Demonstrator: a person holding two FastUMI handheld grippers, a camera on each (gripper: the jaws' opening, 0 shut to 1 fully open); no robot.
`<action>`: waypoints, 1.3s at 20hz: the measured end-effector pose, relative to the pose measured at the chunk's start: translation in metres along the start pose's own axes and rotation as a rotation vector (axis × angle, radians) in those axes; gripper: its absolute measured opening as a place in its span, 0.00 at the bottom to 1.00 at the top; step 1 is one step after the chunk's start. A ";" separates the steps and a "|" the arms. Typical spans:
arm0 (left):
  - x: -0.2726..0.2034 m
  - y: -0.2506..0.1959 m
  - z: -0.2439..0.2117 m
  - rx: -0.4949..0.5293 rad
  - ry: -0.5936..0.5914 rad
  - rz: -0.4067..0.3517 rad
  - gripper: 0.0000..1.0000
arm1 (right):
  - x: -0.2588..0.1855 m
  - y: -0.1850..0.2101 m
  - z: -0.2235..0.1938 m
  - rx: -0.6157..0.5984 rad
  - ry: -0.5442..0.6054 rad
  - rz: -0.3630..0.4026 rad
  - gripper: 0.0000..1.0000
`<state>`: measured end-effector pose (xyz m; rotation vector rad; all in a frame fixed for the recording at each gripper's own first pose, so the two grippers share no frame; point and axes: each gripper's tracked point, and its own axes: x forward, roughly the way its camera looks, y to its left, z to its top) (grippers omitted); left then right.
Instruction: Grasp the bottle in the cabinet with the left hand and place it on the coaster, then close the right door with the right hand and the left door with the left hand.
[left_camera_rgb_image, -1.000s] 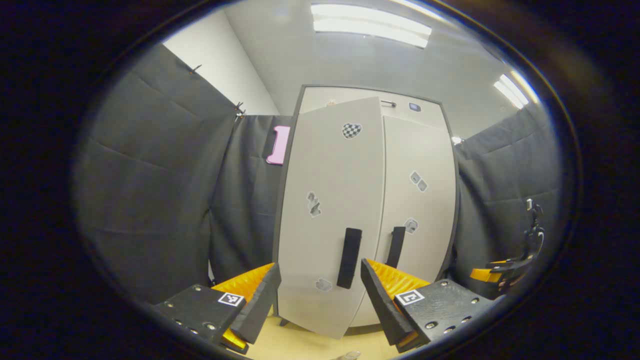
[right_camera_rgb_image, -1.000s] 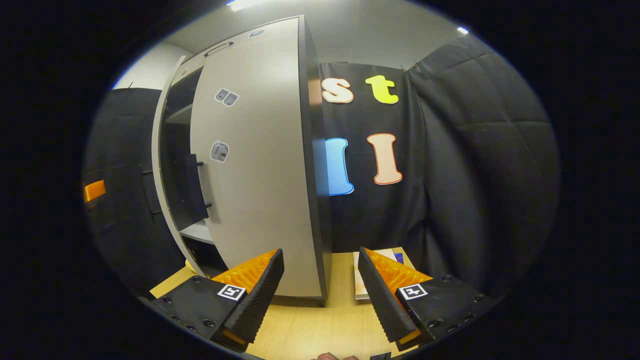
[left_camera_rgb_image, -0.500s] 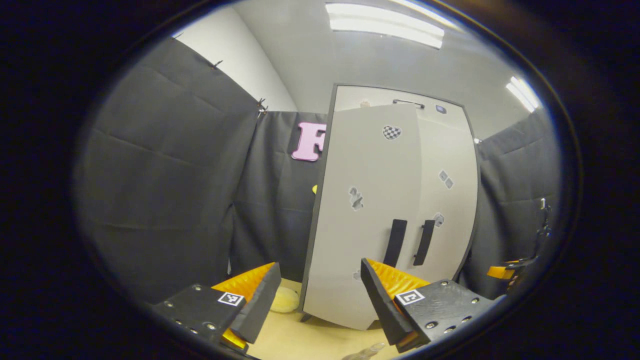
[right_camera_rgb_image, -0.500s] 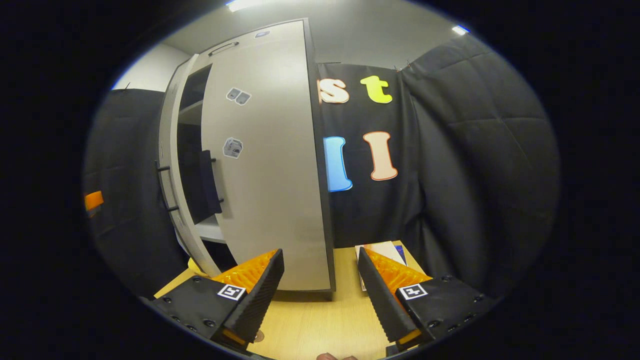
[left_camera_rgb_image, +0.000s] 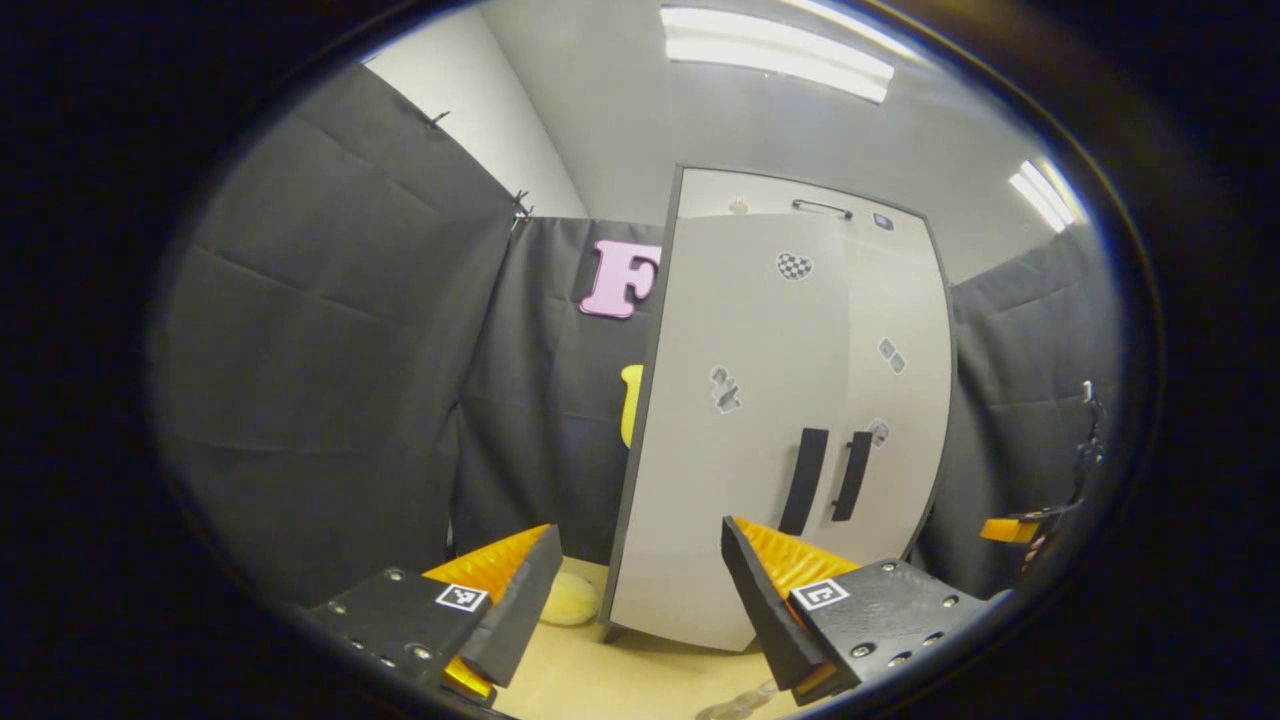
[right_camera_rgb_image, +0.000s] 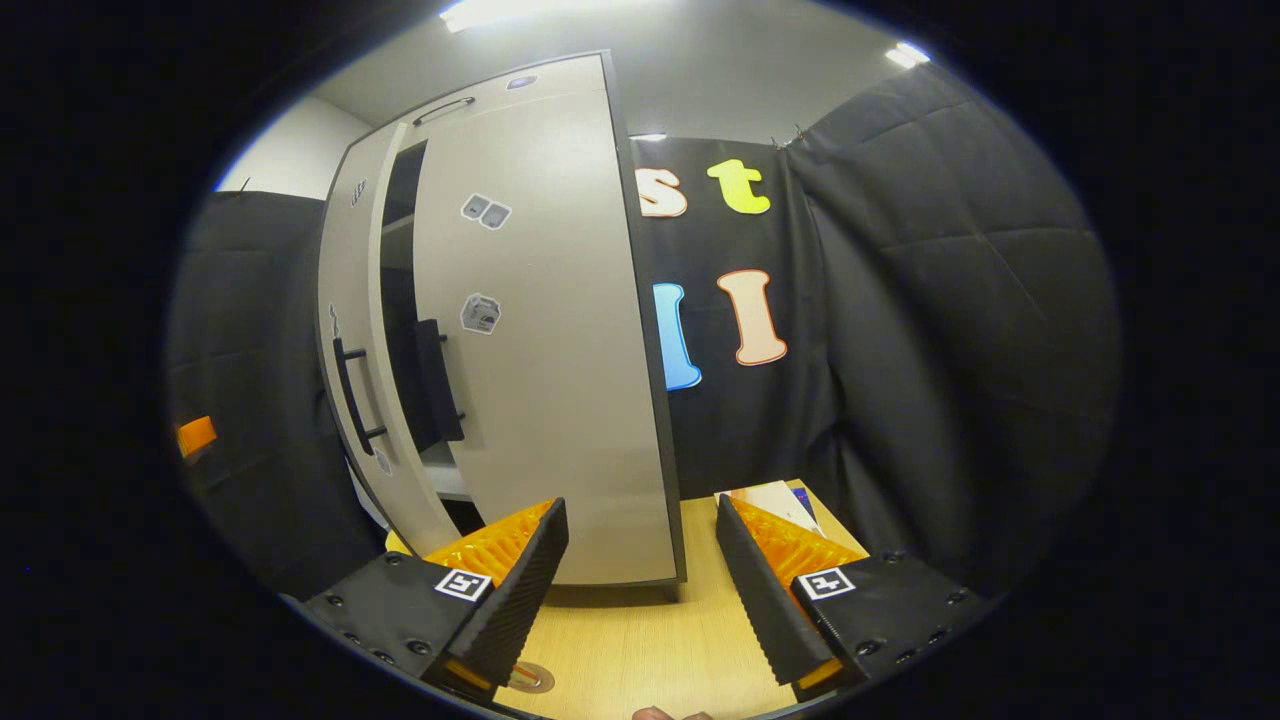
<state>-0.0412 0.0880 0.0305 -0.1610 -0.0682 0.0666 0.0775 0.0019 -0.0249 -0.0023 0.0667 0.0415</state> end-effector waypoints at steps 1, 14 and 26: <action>0.000 0.003 -0.003 0.014 0.003 0.001 0.94 | -0.002 -0.001 -0.001 -0.001 0.007 -0.006 0.92; 0.019 0.002 -0.041 0.083 0.040 -0.024 0.94 | -0.015 -0.005 -0.011 0.042 0.054 -0.084 0.92; 0.034 0.012 -0.071 0.028 0.051 -0.053 0.94 | -0.019 0.014 0.000 -0.018 0.041 -0.099 0.95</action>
